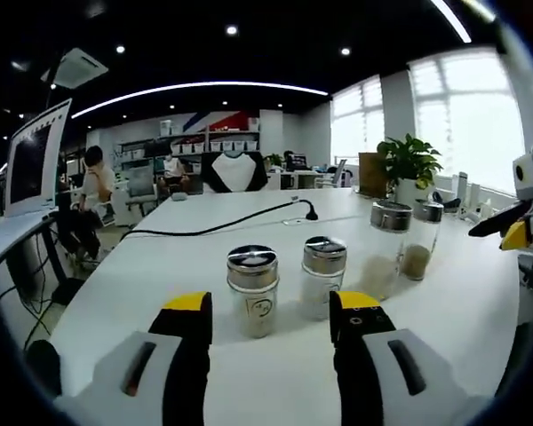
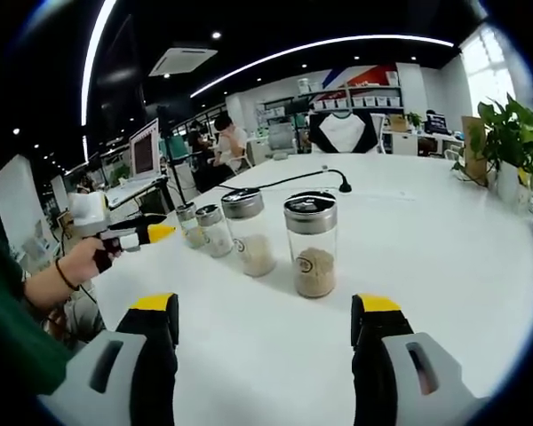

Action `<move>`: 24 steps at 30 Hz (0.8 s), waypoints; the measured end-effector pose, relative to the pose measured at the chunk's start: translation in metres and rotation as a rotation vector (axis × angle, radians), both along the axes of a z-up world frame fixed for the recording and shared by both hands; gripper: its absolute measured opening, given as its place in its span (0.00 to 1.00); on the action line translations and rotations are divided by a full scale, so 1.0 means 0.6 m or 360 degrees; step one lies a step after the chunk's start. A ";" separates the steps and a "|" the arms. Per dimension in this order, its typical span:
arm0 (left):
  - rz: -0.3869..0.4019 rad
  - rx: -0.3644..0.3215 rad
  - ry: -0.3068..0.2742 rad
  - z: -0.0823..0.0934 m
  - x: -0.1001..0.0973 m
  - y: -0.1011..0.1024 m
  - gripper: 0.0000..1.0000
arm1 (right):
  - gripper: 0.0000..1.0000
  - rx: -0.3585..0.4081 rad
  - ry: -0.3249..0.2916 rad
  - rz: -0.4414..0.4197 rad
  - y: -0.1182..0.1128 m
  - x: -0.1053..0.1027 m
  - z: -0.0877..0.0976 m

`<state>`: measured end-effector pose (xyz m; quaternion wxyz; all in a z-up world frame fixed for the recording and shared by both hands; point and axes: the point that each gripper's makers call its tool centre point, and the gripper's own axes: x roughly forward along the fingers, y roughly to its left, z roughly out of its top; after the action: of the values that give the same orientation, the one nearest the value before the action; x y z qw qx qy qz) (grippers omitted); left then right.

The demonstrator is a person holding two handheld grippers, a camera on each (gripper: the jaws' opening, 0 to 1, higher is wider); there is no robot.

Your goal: Rotate the seasoning bottle until the label or dispensing opening points toward the visible target arrow and the bottle remains upright within the marked orientation range

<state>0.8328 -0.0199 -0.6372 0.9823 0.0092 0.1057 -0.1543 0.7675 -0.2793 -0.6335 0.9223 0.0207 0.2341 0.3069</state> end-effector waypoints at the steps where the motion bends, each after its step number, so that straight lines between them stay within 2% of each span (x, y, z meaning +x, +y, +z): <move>1: -0.0002 0.0004 -0.0011 0.003 -0.003 -0.003 0.56 | 0.80 0.0002 -0.0016 -0.0001 0.001 0.000 0.001; 4: -0.0003 0.0030 -0.0062 0.016 -0.016 -0.012 0.56 | 0.81 -0.0019 -0.0047 -0.0001 0.002 -0.001 -0.001; 7: -0.0006 -0.0011 -0.0087 0.023 -0.028 -0.021 0.57 | 0.81 -0.0073 -0.0093 -0.0008 0.000 0.000 -0.008; 11: -0.0002 -0.0021 -0.0119 0.025 -0.046 -0.031 0.59 | 0.77 -0.0009 -0.0127 -0.0038 -0.001 0.001 -0.014; 12: 0.0000 -0.0027 -0.0130 0.026 -0.050 -0.032 0.60 | 0.76 0.0019 -0.0197 -0.0054 -0.001 0.006 -0.009; 15: 0.0012 -0.0057 -0.0185 0.031 -0.063 -0.034 0.65 | 0.75 0.0038 -0.0271 -0.0090 -0.006 0.012 -0.013; 17: 0.0044 0.0082 -0.0224 0.029 -0.065 -0.027 0.72 | 0.77 0.0069 -0.0301 -0.0133 -0.011 0.019 -0.021; 19: 0.0032 0.0045 -0.0217 0.026 -0.069 -0.033 0.78 | 0.79 0.0104 -0.0349 -0.0154 -0.013 0.025 -0.021; 21: 0.0027 -0.0054 -0.0236 0.030 -0.071 -0.036 0.79 | 0.79 0.0124 -0.0418 -0.0176 -0.018 0.031 -0.019; 24: 0.0057 -0.0076 -0.0231 0.027 -0.071 -0.035 0.83 | 0.79 0.0137 -0.0473 -0.0214 -0.026 0.040 -0.014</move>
<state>0.7902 -0.0410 -0.6210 0.9899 -0.0050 0.0305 -0.1381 0.7918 -0.2947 -0.6416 0.9635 0.0302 0.0799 0.2539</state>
